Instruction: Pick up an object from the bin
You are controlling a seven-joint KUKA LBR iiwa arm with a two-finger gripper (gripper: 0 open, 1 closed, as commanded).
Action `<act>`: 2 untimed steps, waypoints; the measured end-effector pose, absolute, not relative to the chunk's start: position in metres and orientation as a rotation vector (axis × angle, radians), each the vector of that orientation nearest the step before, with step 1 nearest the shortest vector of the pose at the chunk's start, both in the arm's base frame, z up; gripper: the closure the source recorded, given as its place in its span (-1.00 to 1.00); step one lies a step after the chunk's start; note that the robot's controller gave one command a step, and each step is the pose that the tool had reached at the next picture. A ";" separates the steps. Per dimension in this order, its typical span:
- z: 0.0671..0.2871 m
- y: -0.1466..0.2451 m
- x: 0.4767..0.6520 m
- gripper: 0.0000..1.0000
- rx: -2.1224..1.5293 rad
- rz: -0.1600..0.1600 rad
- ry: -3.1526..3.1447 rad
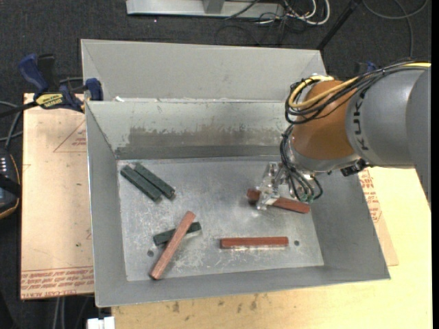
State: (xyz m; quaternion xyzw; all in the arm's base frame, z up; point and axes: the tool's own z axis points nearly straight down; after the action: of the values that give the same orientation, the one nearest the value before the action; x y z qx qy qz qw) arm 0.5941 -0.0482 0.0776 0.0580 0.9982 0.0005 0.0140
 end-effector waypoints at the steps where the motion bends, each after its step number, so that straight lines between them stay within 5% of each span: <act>1: 0.078 -0.048 0.593 1.00 0.180 0.001 3.120; 2: 0.079 -0.048 0.592 1.00 0.181 0.002 3.129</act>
Offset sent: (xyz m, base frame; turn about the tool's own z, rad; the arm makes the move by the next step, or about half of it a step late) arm -0.0002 0.0000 0.0109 0.0000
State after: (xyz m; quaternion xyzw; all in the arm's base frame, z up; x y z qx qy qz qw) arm 0.5922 -0.0478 0.0794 0.0576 0.9983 0.0005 0.0037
